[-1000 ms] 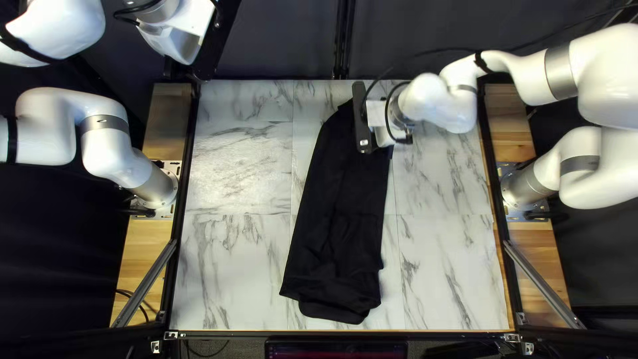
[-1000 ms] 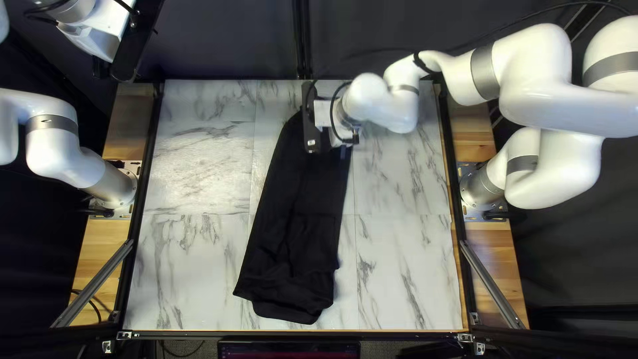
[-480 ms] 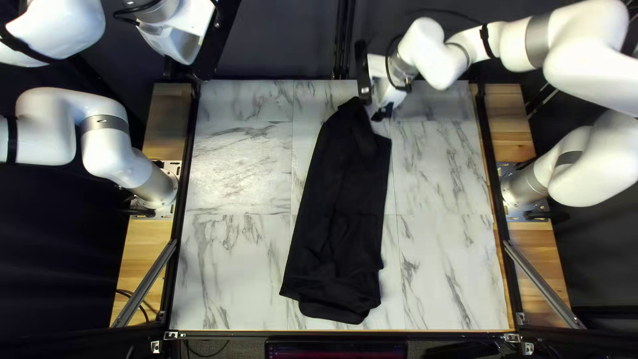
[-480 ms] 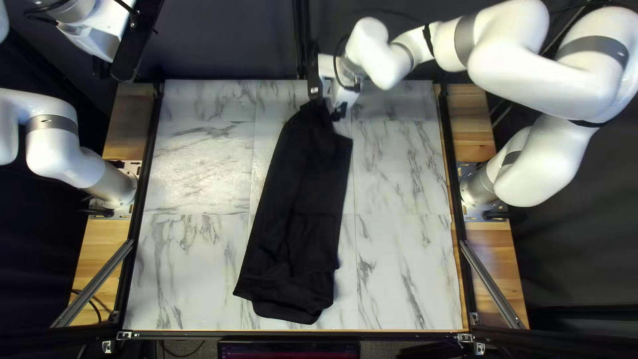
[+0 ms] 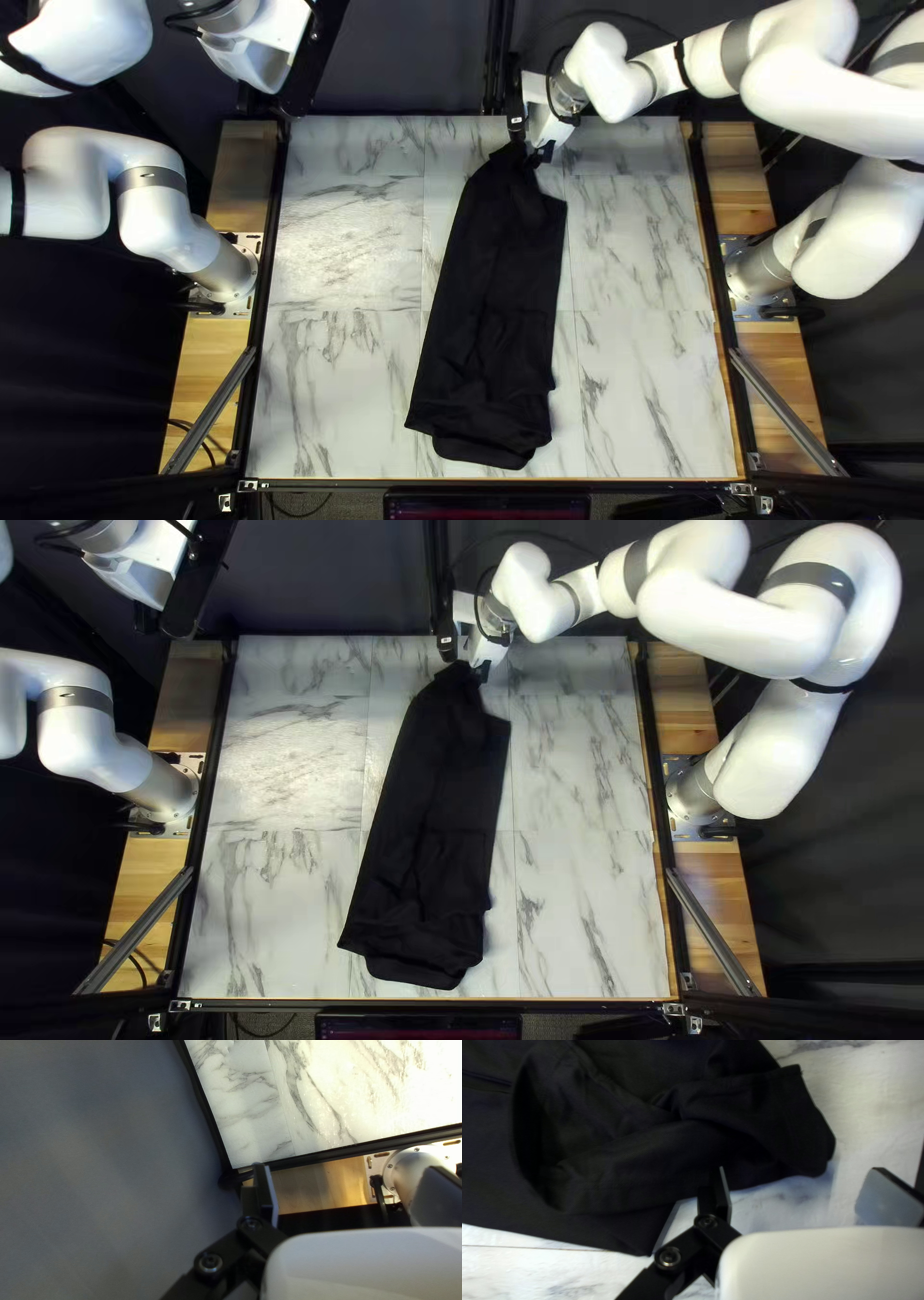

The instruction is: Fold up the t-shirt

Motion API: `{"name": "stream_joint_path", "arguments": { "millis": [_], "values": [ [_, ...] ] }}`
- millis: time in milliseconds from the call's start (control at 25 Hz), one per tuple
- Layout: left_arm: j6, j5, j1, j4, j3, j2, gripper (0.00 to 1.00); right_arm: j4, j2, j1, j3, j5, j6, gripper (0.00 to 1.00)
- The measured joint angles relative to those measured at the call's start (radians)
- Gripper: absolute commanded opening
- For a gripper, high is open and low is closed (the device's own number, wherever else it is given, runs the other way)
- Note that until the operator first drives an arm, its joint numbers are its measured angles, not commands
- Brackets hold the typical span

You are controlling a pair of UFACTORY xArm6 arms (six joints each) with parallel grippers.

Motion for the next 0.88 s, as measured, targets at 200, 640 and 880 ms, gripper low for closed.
{"name": "stream_joint_path", "arguments": {
  "millis": [200,640,880],
  "values": [
    [0.0,0.0,0.0,0.0,0.0,0.0,1.0,-0.019,0.047,-0.021,-0.041,0.016,-0.02,0.45],
    [0.0,0.0,0.0,0.0,0.0,0.0,1.0,-0.041,0.061,-0.019,-0.058,0.044,-0.044,0.0],
    [0.0,0.0,0.0,0.0,0.0,0.0,1.0,-0.066,-0.003,0.013,-0.008,0.029,-0.006,0.0]
  ]
}}
